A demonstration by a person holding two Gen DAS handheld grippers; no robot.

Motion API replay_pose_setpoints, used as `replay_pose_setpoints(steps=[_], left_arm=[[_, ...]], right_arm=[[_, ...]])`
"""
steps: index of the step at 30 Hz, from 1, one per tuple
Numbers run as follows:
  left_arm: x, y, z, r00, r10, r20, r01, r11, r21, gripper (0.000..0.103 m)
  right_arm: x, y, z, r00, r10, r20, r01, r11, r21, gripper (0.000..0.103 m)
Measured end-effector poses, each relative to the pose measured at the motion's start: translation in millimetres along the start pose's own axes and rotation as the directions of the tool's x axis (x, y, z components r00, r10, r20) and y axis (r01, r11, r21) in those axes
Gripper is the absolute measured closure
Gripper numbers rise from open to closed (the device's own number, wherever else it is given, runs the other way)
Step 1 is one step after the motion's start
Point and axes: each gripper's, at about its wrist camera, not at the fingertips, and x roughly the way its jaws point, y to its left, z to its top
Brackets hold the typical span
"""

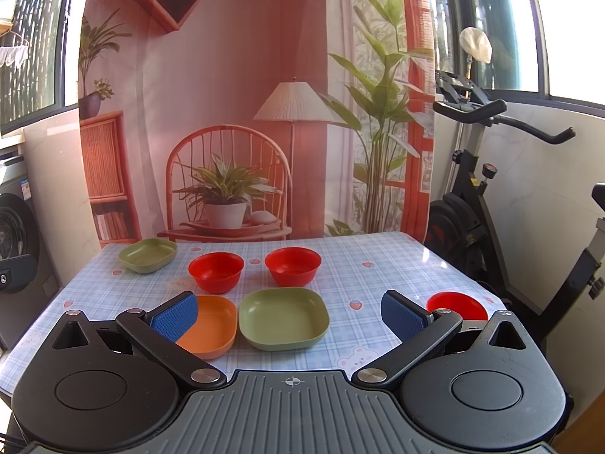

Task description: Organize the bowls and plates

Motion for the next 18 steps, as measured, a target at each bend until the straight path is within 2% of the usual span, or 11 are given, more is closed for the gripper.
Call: replay_pose_setpoints(steps=[18], left_arm=[[1.3, 1.9, -1.3, 1.000, 0.000, 0.001, 0.000, 1.000, -0.005, 0.003]], right_arm=[[-0.1, -0.6, -0.7, 1.000, 0.000, 0.000, 0.000, 1.000, 0.000, 0.000]])
